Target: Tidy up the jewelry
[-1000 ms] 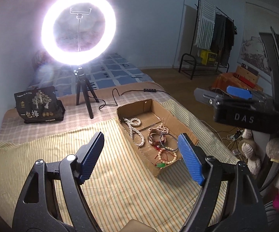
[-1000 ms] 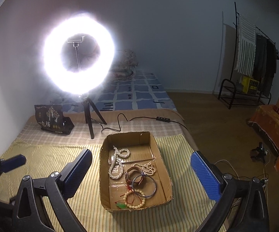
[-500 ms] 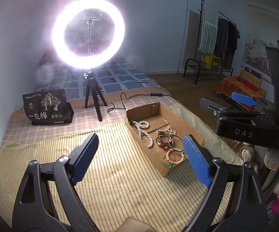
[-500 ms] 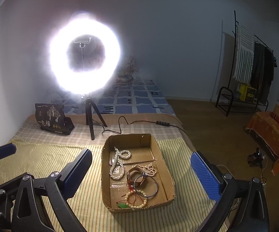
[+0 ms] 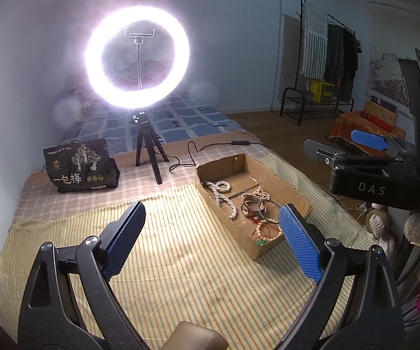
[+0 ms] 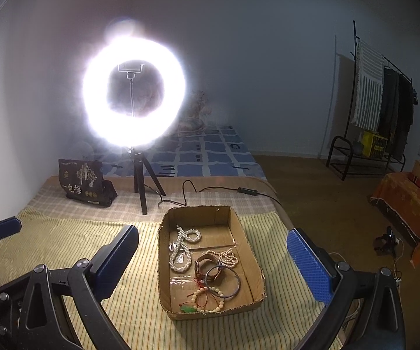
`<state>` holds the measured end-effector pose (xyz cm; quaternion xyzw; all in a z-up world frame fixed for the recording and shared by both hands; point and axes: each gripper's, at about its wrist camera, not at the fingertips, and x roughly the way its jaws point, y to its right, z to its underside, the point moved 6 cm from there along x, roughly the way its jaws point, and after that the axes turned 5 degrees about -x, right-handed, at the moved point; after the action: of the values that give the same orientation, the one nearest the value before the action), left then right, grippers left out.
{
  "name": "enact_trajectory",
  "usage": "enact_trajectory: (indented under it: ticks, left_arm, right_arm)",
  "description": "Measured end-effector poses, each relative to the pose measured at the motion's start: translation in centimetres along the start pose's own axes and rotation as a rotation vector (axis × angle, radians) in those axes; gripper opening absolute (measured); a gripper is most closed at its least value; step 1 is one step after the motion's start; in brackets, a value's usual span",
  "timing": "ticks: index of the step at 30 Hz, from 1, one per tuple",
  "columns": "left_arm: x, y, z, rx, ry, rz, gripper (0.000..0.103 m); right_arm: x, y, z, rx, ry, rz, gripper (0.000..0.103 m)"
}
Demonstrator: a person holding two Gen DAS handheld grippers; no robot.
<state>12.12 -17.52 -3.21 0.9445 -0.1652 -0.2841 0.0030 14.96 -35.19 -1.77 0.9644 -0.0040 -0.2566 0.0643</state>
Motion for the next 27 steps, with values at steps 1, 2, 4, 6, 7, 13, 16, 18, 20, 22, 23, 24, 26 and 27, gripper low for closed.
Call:
enact_trajectory:
  ticks: [1, 2, 4, 6, 7, 13, 16, 18, 20, 22, 23, 24, 26, 27]
  left_arm:
    - [-0.1, -0.1, 0.0, -0.001, 0.002, -0.005, 0.095]
    - [-0.2, -0.2, 0.0, -0.004, 0.002, -0.009, 0.095]
    - [-0.3, -0.3, 0.0, -0.012, 0.002, -0.016, 0.095]
    - [-0.2, -0.6, -0.1, -0.020, 0.001, -0.022, 0.095]
    - [-0.2, -0.7, 0.0, -0.022, -0.001, -0.027, 0.096]
    - [-0.3, -1.2, -0.1, -0.033, 0.001, -0.054, 0.102]
    - [-0.3, -1.3, -0.2, -0.038, 0.007, -0.066, 0.102]
    - [-0.3, -1.4, -0.2, -0.038, 0.007, -0.065, 0.102]
    - [-0.3, -1.4, -0.2, -0.031, 0.005, -0.068, 0.102]
    - [-0.2, -1.4, -0.2, -0.025, -0.002, -0.074, 0.102]
    - [-0.2, -1.4, -0.1, -0.022, -0.003, -0.078, 0.102]
    - [-0.2, -1.3, -0.1, -0.019, -0.004, -0.078, 0.102]
    - [-0.2, -1.3, 0.0, -0.014, -0.004, -0.080, 0.102]
    - [-0.2, -1.2, 0.0, -0.013, -0.004, -0.079, 0.102]
  right_arm:
    - [0.0, -0.1, 0.0, -0.003, -0.001, -0.001, 0.103]
    - [0.0, -0.2, 0.0, -0.006, -0.001, -0.001, 0.103]
    - [0.0, -0.2, 0.0, -0.006, 0.000, -0.003, 0.103]
    - [-0.1, -0.3, 0.0, -0.004, 0.001, -0.006, 0.103]
    - [-0.1, -0.3, 0.0, -0.005, 0.002, -0.008, 0.103]
    - [-0.1, -0.7, 0.0, -0.019, -0.001, -0.014, 0.103]
    - [0.0, -0.7, 0.1, -0.021, -0.003, -0.014, 0.103]
    - [-0.1, -0.7, 0.2, -0.020, -0.004, -0.014, 0.103]
    - [-0.1, -0.7, 0.2, -0.020, -0.003, -0.014, 0.103]
    - [0.0, -0.7, 0.2, -0.021, -0.003, -0.013, 0.103]
    - [0.0, -0.7, 0.2, -0.021, -0.004, -0.013, 0.103]
    - [0.0, -0.7, 0.2, -0.021, -0.004, -0.014, 0.103]
    - [0.0, -0.7, 0.2, -0.020, -0.004, -0.013, 0.103]
    - [0.0, -0.7, 0.2, -0.020, -0.004, -0.014, 0.103]
